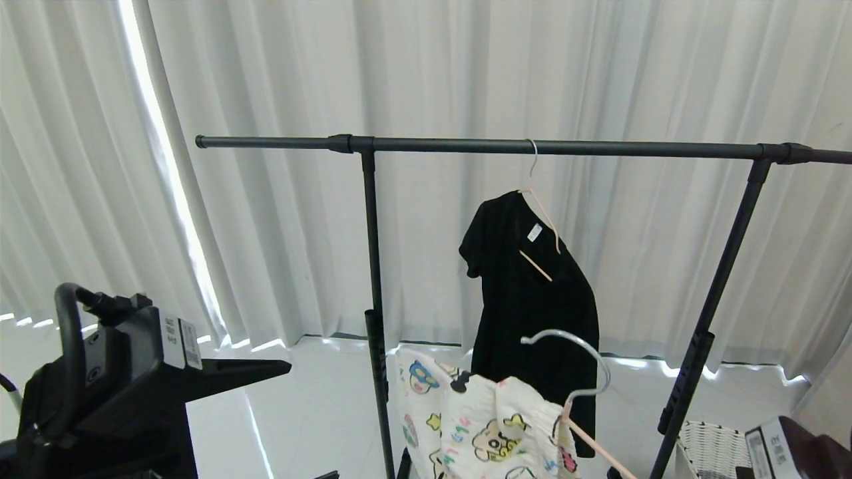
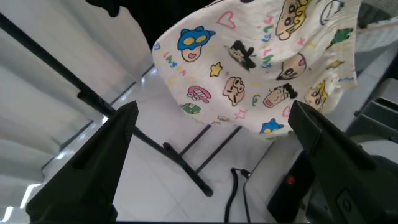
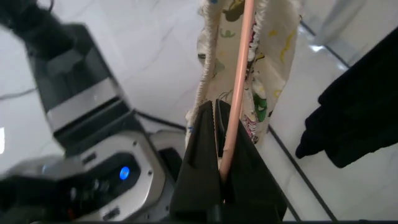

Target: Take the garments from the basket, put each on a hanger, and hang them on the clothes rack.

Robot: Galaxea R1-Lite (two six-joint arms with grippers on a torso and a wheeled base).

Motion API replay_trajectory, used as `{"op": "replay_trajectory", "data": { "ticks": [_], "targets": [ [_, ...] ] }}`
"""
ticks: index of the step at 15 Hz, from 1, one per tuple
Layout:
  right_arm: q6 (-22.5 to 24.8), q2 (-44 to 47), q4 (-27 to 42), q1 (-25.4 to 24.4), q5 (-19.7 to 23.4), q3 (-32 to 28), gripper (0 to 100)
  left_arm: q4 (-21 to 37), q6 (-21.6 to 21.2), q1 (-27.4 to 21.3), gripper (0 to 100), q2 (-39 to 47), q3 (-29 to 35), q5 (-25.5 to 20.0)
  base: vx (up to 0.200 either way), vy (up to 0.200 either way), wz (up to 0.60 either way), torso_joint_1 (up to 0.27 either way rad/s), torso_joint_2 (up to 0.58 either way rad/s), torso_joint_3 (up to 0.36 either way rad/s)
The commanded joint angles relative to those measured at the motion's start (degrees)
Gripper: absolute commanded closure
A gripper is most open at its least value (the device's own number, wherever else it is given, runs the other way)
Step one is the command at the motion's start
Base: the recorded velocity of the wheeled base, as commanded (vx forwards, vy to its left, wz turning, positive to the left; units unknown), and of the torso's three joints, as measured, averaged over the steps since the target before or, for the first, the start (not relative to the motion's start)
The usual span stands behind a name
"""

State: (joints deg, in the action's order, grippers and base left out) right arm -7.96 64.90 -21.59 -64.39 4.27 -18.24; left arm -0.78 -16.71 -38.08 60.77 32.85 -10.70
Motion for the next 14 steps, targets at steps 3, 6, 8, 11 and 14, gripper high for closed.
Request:
{"op": "replay_trajectory", "data": {
  "ticks": [3,6,8,11,14],
  "targets": [
    [3.74,-4.61,0.85,-0.03,4.87,3.74,100,-0.01,0.01,-0.06,0,-2.06,-1.39,-3.45,0.000,0.000,0.00,0.000,0.00,0.000],
    [7.26,-4.43,0.85,-0.12,8.74,4.53,100,-0.01,-3.15,-1.12,0,-1.80,-1.92,-10.83,0.000,0.000,0.00,0.000,0.00,0.000],
    [8.93,-4.43,0.85,-0.56,9.97,4.53,100,-0.01,-7.11,-2.08,0,-1.36,-2.44,-14.87,0.000,0.000,0.00,0.000,0.00,0.000],
    [8.93,-3.20,0.85,-3.46,10.15,4.35,100,-0.01,-11.41,-4.90,0,2.16,-2.44,-17.86,0.000,0.000,0.00,0.000,0.00,0.000],
    [8.66,0.93,0.41,-7.68,10.06,2.86,100,-0.10,-14.58,-7.36,0,9.37,0.28,-17.86,0.000,0.000,0.00,0.000,0.00,0.000]
  ]
}}
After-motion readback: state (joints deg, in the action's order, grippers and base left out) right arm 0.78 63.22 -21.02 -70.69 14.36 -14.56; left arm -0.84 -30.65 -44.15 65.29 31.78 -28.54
